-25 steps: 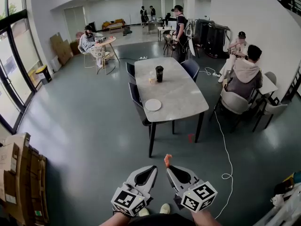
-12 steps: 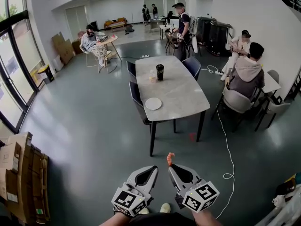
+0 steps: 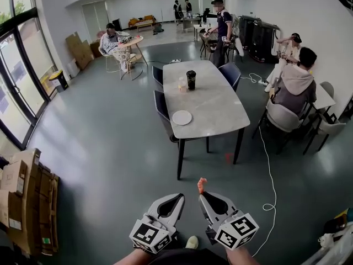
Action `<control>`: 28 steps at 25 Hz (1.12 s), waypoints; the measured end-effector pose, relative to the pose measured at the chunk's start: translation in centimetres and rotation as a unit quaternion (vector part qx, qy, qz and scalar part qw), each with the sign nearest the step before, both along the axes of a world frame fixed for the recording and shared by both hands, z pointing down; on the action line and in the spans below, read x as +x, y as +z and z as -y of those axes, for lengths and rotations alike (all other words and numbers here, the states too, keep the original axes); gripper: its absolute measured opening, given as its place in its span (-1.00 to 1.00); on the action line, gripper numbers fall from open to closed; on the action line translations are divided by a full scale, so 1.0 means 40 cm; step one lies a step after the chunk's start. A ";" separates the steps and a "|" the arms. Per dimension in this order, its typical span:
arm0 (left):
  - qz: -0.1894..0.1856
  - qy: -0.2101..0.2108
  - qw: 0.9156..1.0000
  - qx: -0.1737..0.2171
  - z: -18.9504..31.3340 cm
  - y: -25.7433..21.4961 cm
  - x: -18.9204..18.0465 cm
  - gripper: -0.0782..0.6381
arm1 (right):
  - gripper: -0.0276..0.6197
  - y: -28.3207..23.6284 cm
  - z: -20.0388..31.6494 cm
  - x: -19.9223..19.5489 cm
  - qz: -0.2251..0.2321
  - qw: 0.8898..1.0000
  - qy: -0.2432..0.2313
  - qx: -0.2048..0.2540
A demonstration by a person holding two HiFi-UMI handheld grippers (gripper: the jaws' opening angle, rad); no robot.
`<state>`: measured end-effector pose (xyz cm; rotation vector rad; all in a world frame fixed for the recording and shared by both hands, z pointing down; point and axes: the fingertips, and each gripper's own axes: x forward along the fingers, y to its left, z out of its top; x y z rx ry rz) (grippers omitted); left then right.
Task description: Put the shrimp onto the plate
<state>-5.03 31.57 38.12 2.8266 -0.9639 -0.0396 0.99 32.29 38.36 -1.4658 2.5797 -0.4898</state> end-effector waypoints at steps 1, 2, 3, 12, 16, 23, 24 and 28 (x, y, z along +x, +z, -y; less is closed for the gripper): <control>0.001 0.000 1.000 0.001 0.005 0.001 0.002 -0.76 | -0.83 0.000 0.005 0.002 0.000 1.000 -0.001 0.002; 0.002 -0.001 1.000 0.001 0.011 0.001 0.005 -0.76 | -0.83 0.001 0.011 0.004 -0.001 1.000 -0.002 0.003; 0.001 -0.002 1.000 0.001 0.019 0.001 0.008 -0.76 | -0.83 0.002 0.019 0.006 -0.001 1.000 -0.002 0.004; -0.012 0.004 1.000 0.003 0.146 0.009 0.021 -0.76 | -0.83 0.022 0.131 0.018 -0.014 1.000 0.008 -0.010; -0.011 0.009 1.000 0.013 0.246 -0.003 0.027 -0.76 | -0.83 0.012 0.227 0.020 -0.024 1.000 0.010 -0.009; -0.007 0.019 1.000 0.021 0.445 -0.008 0.007 -0.76 | -0.83 0.006 0.416 -0.009 -0.038 0.999 0.022 -0.023; -0.008 0.022 1.000 0.020 0.470 -0.006 0.005 -0.76 | -0.83 0.007 0.441 -0.012 -0.040 0.999 0.024 -0.024; -0.010 0.032 0.999 0.015 0.571 0.004 -0.002 -0.76 | -0.83 0.012 0.539 -0.021 -0.044 0.998 0.028 -0.022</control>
